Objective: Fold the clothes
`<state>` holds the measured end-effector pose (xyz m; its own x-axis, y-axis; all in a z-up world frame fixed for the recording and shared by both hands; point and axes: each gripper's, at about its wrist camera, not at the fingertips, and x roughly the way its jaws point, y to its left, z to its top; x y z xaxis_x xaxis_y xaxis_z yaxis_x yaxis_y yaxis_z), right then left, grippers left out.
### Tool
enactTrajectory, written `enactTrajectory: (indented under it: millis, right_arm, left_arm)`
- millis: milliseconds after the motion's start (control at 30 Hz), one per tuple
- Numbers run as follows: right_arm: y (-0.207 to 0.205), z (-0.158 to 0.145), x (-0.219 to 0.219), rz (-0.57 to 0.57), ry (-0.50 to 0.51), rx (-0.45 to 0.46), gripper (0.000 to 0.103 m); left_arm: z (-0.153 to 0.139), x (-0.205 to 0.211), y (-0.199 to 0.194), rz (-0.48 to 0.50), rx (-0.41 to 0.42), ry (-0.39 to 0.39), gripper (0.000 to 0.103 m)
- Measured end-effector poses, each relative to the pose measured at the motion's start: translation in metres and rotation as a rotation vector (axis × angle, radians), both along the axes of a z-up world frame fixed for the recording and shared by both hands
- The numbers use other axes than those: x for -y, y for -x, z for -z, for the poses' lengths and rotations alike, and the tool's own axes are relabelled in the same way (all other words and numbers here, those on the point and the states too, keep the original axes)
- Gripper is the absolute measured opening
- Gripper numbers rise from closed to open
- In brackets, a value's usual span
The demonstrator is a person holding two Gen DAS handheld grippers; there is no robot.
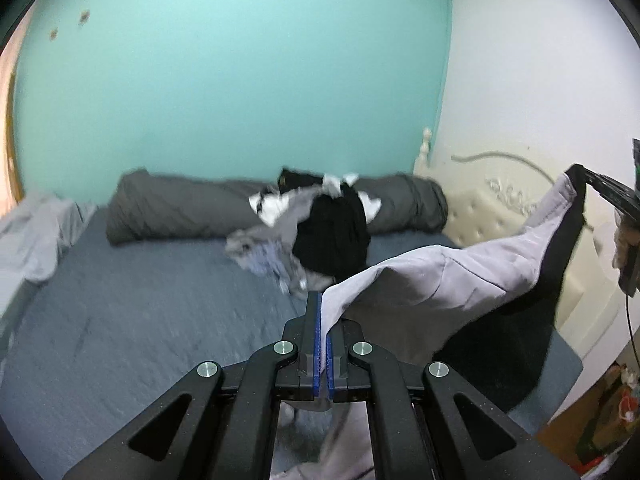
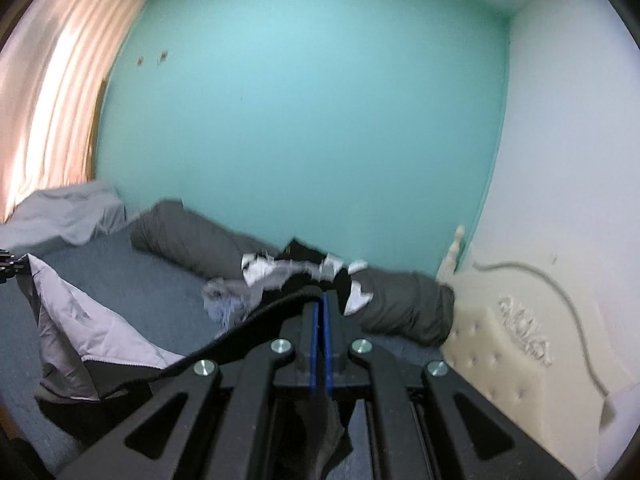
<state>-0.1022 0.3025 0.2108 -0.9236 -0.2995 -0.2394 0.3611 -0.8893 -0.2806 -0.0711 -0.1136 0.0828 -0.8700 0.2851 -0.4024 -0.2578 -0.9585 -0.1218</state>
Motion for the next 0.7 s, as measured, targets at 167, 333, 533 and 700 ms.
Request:
enactTrajectory:
  millis: [167,333,533,700]
  right_arm:
    - [-0.048,-0.059,-0.016,-0.010,0.025,-0.095,0.002]
    - [-0.090,-0.106,-0.034,-0.007,0.047,-0.169,0.002]
    - [-0.121,-0.141,-0.045,-0.003,0.057,-0.217,0.002]
    - [-0.118,-0.146,-0.046,0.001,0.048,-0.199,0.002]
  left_arm:
    - [-0.067,0.006,-0.040,-0.023,-0.106,-0.002,0.001]
    - [-0.128,0.006,-0.082,-0.041,-0.204,0.017,0.001]
    - [-0.169,-0.002,-0.115,-0.041,-0.245,0.049,0.001]
    - [-0.170,-0.007,-0.113,-0.041,-0.223,0.054,0.001]
